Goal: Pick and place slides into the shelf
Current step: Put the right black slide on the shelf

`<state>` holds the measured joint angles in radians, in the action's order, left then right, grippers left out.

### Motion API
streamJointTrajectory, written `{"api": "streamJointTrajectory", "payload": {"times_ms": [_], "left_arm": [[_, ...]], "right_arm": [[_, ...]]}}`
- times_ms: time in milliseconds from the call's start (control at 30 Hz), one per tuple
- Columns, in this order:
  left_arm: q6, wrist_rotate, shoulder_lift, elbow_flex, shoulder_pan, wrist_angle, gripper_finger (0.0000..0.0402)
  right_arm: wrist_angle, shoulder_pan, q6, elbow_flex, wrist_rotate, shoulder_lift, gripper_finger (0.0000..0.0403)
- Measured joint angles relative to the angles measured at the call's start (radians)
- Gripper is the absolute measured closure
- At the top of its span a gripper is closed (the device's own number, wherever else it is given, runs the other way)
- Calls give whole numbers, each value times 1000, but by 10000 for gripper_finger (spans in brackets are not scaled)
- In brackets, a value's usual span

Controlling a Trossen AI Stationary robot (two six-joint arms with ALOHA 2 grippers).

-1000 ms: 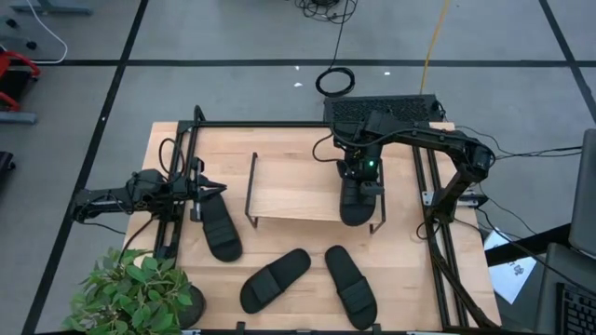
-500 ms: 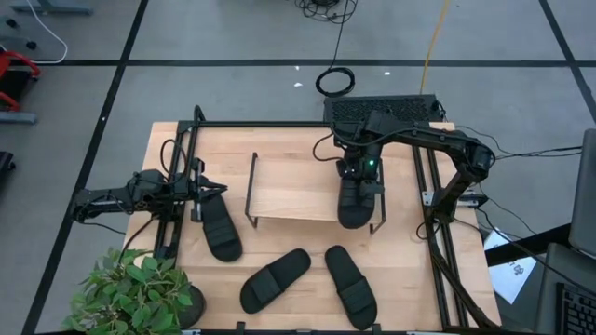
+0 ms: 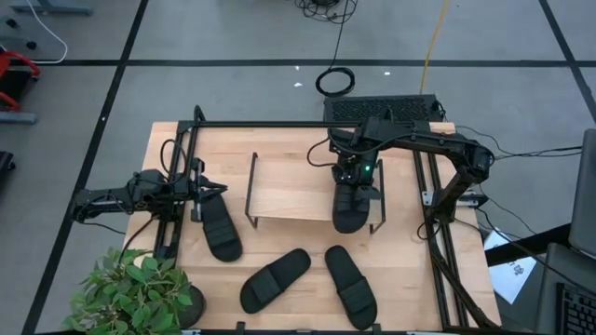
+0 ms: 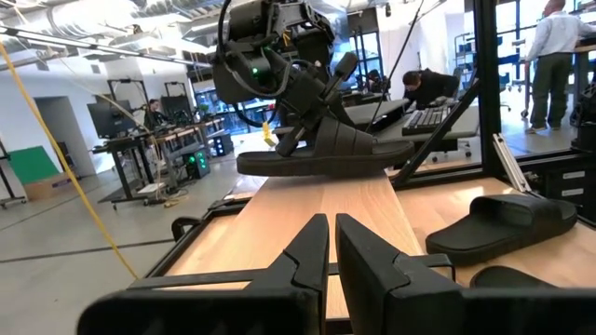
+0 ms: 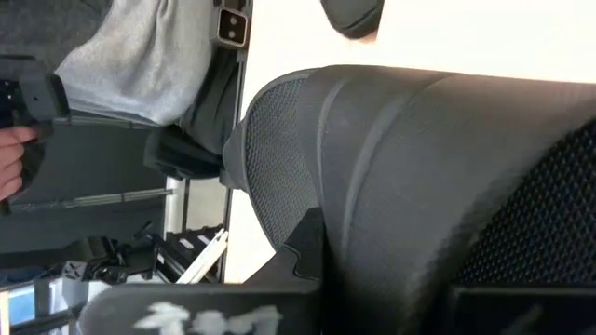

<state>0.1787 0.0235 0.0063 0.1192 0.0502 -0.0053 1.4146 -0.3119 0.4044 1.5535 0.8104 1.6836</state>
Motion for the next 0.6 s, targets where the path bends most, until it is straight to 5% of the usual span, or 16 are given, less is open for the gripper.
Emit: {"api": "streamJointTrajectory", "payload": {"times_ms": [600], "left_arm": [[-3, 0, 0, 0, 0, -8, 369]], "right_arm": [[-14, -1, -77, -45, -63, -3, 398]]}}
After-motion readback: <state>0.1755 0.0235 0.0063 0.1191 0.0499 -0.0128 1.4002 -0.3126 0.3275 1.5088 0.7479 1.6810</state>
